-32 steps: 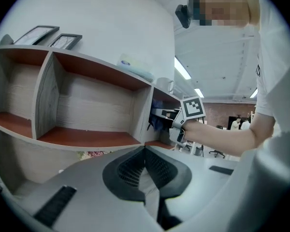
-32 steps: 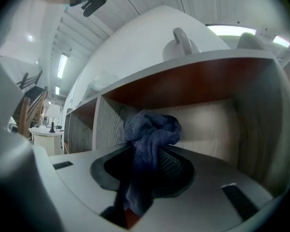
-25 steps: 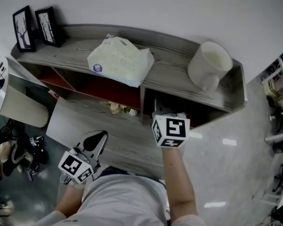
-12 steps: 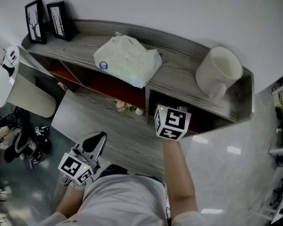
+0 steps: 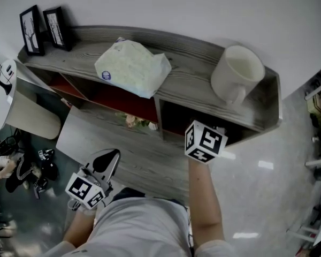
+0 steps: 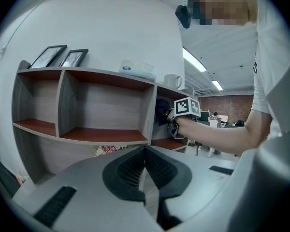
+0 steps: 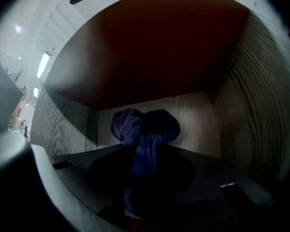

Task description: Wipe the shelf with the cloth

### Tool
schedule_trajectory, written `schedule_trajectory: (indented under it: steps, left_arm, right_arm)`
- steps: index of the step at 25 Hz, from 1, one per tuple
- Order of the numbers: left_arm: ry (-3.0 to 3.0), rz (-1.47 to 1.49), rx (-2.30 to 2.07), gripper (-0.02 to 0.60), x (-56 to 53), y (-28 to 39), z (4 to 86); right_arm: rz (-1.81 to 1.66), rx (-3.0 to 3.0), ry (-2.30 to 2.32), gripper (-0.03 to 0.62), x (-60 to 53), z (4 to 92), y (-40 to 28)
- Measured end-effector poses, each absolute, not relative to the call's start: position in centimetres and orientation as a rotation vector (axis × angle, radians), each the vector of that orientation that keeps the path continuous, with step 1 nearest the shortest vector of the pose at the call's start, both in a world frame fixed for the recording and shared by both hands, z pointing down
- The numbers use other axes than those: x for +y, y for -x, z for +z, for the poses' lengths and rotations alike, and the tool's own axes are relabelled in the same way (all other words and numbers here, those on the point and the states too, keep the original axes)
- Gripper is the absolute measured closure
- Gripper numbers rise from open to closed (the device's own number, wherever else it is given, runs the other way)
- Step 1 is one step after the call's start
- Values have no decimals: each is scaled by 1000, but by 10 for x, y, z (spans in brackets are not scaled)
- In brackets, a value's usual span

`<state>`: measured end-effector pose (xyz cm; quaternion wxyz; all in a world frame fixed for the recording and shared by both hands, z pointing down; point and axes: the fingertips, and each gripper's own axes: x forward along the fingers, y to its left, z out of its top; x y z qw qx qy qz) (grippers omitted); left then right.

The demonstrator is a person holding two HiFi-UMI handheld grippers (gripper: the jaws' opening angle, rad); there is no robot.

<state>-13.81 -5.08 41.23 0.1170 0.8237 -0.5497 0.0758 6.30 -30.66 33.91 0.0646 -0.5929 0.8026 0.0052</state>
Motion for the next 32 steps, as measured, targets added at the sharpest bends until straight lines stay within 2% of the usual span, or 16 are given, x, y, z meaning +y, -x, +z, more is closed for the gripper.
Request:
schedule_trajectory:
  steps: [12, 22, 32]
  left_arm:
    - [-2475, 247, -1526, 568, -65, 122, 411]
    - [-2469, 251, -1525, 568, -65, 122, 414]
    - [-2422, 238, -1568, 568, -57, 133, 418]
  right_arm:
    - [-98, 2139, 1939, 480, -309, 348, -138]
    - [-208, 2176, 1982, 482, -312, 386, -131]
    - [-194, 2328, 1838, 482, -312, 383, -70]
